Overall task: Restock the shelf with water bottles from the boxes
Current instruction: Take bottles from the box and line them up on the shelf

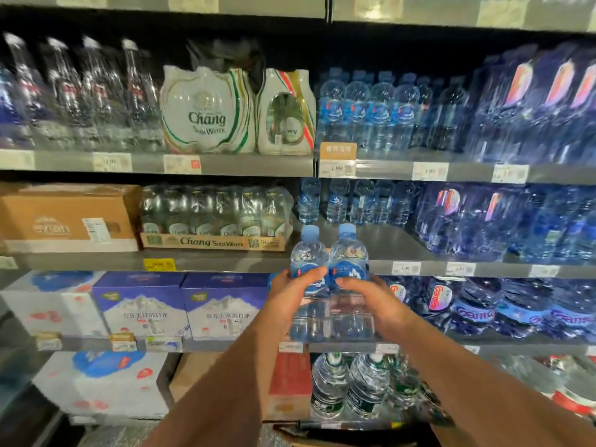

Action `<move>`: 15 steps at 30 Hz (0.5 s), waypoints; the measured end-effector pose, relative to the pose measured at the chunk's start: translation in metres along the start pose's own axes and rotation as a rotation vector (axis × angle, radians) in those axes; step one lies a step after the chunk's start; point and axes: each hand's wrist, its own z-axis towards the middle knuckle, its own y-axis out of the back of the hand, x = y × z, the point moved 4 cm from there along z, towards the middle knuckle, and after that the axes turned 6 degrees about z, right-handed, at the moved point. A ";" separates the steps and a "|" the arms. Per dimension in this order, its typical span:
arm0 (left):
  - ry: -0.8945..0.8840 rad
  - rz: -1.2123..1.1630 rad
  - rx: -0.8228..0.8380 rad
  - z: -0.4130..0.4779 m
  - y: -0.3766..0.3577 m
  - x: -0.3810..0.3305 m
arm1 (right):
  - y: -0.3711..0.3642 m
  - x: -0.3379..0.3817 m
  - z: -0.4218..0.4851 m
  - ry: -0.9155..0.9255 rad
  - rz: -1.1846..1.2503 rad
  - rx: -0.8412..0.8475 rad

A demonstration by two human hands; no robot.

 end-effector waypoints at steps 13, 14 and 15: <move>-0.169 0.015 -0.153 0.113 -0.051 -0.048 | 0.057 0.059 0.133 -0.028 -0.125 0.087; -0.165 0.014 -0.171 0.121 -0.055 -0.048 | 0.062 0.061 0.143 -0.033 -0.125 0.105; -0.152 0.022 -0.182 0.129 -0.058 -0.048 | 0.064 0.065 0.148 -0.048 -0.107 0.131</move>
